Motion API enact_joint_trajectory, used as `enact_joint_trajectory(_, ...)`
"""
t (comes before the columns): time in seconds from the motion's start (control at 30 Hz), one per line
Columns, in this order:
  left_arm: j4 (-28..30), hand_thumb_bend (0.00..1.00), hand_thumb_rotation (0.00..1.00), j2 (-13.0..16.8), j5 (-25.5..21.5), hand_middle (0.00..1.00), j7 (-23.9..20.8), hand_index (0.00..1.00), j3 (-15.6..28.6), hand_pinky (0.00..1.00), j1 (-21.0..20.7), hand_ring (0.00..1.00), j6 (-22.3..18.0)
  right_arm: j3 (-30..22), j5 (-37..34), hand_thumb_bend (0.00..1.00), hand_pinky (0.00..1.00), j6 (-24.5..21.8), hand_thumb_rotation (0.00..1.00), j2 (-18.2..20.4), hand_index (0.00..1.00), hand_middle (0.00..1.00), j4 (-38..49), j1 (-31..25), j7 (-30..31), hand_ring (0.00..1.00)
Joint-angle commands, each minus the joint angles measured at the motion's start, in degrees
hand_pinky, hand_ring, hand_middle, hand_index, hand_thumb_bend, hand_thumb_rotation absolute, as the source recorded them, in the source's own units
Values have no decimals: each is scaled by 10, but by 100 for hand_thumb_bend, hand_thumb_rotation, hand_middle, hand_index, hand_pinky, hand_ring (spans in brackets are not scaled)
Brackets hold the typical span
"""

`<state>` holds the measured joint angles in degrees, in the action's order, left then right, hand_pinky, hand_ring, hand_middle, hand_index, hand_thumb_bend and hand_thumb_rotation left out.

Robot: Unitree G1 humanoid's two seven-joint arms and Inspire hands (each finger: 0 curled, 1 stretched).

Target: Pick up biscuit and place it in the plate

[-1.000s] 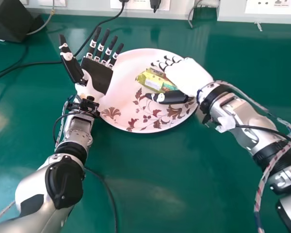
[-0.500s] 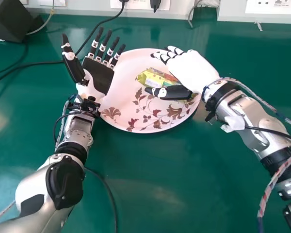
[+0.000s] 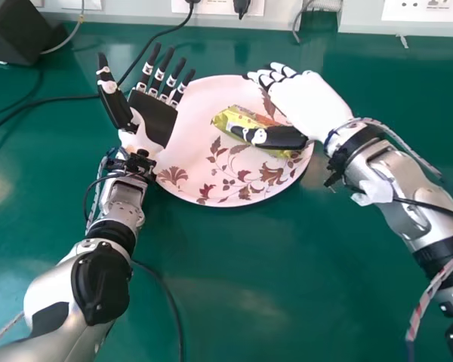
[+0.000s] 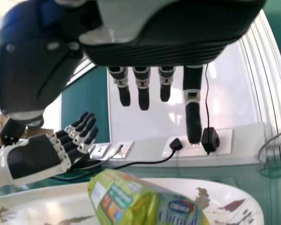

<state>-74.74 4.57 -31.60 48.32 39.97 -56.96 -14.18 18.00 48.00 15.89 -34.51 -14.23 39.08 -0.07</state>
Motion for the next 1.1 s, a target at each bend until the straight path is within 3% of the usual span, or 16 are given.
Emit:
enact_joint_trajectory(0.0,-9,95,34,-3,-1,86,4,91,0,77,24,80,7,-8,-3,84,34,4,96,-7,100,97,14,-15,-8,56)
enact_joint_trajectory(0.63,-9,92,37,-3,1,87,-2,93,-1,78,23,81,4,-48,-6,84,35,-20,94,-13,98,96,109,-56,6,55)
enact_joint_trajectory(1.07,-9,94,41,-2,4,88,-9,93,-3,76,22,81,0,-89,-31,84,35,-11,96,-13,97,95,145,-86,-6,55)
